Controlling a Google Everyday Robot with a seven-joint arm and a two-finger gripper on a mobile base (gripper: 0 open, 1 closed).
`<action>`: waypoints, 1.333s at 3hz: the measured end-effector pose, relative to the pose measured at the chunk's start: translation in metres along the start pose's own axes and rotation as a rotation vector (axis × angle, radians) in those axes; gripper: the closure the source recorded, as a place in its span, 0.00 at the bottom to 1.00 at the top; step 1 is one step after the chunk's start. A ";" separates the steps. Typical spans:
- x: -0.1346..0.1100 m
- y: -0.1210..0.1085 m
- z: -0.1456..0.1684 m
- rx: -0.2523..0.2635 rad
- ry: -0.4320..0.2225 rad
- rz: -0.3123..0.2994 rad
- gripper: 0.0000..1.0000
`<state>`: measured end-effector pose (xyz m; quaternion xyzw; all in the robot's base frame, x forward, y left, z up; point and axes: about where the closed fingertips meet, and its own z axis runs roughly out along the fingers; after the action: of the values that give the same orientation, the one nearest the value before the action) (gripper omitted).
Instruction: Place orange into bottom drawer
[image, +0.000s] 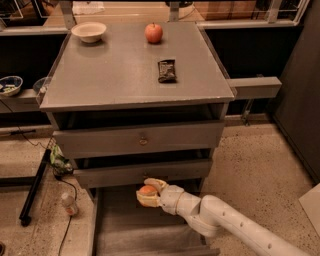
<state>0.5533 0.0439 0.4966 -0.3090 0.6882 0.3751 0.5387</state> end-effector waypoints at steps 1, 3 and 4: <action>0.042 -0.025 -0.013 0.053 0.031 0.026 1.00; 0.059 -0.028 -0.010 0.074 0.045 0.048 1.00; 0.073 -0.040 -0.012 0.112 0.012 0.039 1.00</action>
Offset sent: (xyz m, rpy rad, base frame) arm 0.0057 -0.0471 -0.0708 -0.0545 0.0620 -0.0861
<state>0.5634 0.0113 0.4198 -0.2672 0.7173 0.3448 0.5433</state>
